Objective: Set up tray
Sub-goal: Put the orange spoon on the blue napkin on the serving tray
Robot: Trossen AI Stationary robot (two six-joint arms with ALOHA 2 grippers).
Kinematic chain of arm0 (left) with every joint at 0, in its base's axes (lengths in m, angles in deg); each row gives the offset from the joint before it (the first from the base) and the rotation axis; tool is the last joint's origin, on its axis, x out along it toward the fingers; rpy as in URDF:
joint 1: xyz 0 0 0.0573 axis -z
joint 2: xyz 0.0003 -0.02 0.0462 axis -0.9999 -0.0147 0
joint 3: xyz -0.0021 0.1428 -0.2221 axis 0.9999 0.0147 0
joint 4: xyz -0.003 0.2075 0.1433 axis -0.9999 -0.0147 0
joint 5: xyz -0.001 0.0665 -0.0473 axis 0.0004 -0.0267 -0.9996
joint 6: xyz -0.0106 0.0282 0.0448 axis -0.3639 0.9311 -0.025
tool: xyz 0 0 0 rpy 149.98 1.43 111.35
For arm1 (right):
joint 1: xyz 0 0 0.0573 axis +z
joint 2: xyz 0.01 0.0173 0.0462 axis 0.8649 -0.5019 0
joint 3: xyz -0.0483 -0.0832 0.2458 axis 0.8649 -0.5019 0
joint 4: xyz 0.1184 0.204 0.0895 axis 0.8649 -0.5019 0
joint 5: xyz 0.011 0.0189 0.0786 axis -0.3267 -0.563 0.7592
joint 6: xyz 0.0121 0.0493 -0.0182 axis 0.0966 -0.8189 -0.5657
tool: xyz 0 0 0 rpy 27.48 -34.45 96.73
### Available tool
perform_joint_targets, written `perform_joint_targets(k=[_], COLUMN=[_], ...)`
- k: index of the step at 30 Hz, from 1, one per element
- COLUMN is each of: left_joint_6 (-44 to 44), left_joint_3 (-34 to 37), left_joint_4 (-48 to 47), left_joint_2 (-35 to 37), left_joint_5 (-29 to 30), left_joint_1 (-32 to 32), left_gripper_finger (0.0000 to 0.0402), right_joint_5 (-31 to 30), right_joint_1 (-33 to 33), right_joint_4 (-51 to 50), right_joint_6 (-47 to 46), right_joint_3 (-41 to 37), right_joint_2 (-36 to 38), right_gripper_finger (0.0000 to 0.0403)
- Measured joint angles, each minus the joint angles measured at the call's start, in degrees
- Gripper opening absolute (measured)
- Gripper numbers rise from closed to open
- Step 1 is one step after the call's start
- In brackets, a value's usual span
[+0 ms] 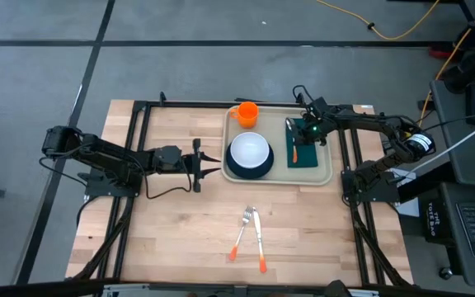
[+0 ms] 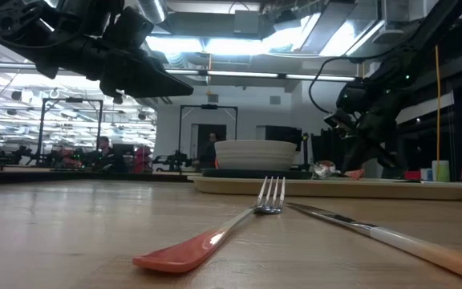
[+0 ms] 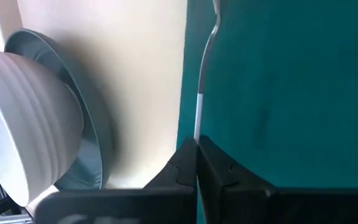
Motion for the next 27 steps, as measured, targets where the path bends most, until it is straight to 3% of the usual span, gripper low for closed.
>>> perform_joint_targets(k=[27], left_joint_6=[0.0], left_joint_3=[0.0], left_joint_4=[0.0], left_joint_2=[0.0], left_joint_5=[0.0], left_joint_1=[0.0], left_gripper_finger=[0.0102], right_joint_5=[-0.9], right_joint_1=[0.8], right_joint_4=[-0.4], right_joint_6=[-1.3], right_joint_3=[0.0], right_joint_2=[0.0], right_gripper_finger=[0.0])
